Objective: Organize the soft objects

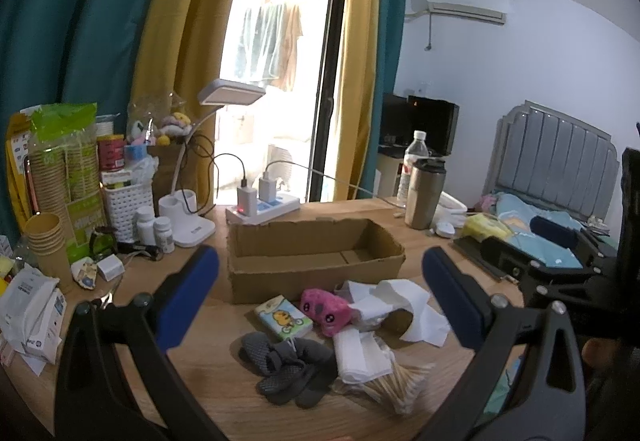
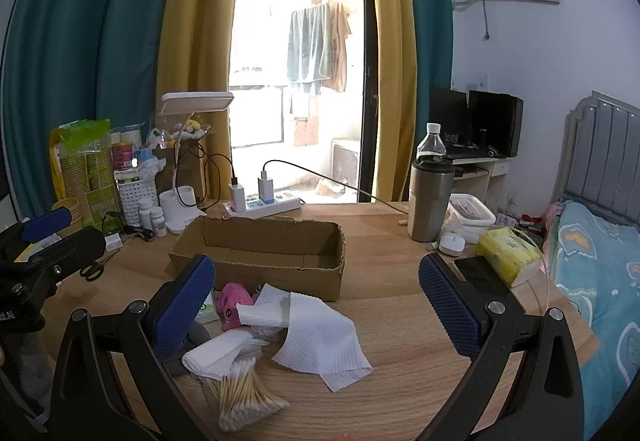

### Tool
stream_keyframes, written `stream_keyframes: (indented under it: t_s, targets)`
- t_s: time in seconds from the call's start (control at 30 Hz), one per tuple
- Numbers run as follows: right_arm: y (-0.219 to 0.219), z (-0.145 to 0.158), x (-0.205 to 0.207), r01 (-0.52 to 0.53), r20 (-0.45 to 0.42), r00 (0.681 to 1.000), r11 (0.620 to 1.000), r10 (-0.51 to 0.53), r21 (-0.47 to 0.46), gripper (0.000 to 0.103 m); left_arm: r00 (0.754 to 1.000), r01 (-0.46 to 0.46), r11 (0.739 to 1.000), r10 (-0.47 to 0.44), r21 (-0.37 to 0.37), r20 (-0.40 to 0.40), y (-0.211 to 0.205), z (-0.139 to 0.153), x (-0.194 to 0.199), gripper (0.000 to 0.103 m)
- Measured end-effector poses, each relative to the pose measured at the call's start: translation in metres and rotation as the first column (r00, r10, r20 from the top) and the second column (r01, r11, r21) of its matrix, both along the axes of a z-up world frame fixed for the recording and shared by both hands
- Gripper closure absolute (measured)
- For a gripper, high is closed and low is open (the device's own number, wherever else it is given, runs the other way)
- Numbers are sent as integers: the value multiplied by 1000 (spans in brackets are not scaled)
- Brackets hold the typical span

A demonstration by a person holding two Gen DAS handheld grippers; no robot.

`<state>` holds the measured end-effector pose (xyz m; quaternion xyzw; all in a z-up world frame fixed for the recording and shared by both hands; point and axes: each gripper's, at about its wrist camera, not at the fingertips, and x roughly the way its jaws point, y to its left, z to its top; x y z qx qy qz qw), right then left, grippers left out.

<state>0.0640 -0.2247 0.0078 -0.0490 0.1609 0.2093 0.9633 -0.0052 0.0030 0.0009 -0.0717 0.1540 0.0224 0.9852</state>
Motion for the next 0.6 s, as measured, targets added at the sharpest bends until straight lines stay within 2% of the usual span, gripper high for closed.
stream_keyframes:
  t_s: [0.6]
  targets:
    - [-1,-1,-1,-3,1,1000,1000,3,1,0,1000,8,1000,-8,0,0,-3,-1,-2,0]
